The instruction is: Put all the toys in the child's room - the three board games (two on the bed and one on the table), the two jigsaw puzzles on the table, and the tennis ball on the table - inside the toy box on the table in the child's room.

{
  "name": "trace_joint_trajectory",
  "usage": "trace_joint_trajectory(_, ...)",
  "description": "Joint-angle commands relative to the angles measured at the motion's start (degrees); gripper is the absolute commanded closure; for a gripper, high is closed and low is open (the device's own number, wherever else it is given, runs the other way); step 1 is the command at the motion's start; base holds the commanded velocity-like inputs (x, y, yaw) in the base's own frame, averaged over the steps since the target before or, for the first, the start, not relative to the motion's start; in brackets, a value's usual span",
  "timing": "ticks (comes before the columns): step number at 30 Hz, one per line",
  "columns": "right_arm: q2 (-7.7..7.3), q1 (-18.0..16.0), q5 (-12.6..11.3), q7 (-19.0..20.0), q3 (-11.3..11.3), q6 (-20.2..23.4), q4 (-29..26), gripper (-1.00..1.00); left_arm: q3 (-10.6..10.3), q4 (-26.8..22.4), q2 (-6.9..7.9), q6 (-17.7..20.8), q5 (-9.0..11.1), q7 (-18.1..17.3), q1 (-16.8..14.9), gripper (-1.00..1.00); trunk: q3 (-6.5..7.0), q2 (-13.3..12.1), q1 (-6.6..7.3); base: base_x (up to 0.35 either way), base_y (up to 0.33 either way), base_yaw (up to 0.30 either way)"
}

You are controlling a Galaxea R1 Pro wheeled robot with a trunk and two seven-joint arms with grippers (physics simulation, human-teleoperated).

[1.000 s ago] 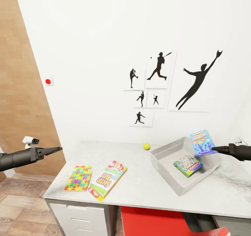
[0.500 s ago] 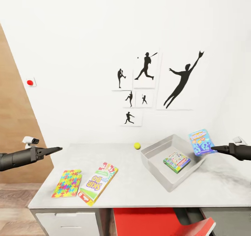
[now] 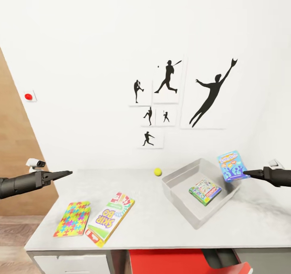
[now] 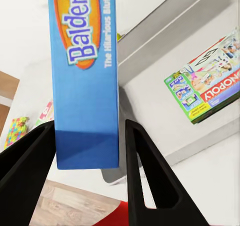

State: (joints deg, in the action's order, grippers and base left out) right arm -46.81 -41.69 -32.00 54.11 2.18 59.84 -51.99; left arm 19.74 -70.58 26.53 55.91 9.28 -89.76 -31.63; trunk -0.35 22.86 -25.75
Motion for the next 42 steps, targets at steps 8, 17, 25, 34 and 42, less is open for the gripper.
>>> trace_joint_trajectory(8,0.05,-0.06,0.1,0.14,0.26,0.16,0.04,1.0,-0.01,0.01,0.01,0.61,-0.05,-0.24,-0.01,-1.0,-0.04,0.05,-0.03,0.054,-0.052,0.0)
trace_joint_trajectory(17,0.05,-0.06,0.1,0.12,0.28,0.16,0.04,1.0,0.01,0.01,0.03,0.68,-0.05,-0.24,-0.01,-1.0,-0.04,0.05,-0.03,0.012,-0.013,0.0)
trace_joint_trajectory(25,0.05,-0.06,0.1,0.12,0.28,0.16,0.04,1.0,0.23,-0.04,0.51,1.32,0.2,-0.24,-0.01,-1.0,-0.04,0.05,-0.03,0.0,0.0,0.0)
trace_joint_trajectory(34,0.05,-0.06,0.1,0.12,0.27,0.16,0.04,1.0,0.21,-0.08,0.54,1.39,0.21,-0.24,-0.01,-1.0,-0.04,0.05,-0.03,0.0,0.0,0.0)
trace_joint_trajectory(42,0.09,-0.06,0.23,0.12,0.45,0.16,0.13,1.0,0.21,-0.08,0.45,1.41,0.21,-0.24,-0.01,-1.0,-0.04,0.05,-0.03,0.0,0.0,0.0)
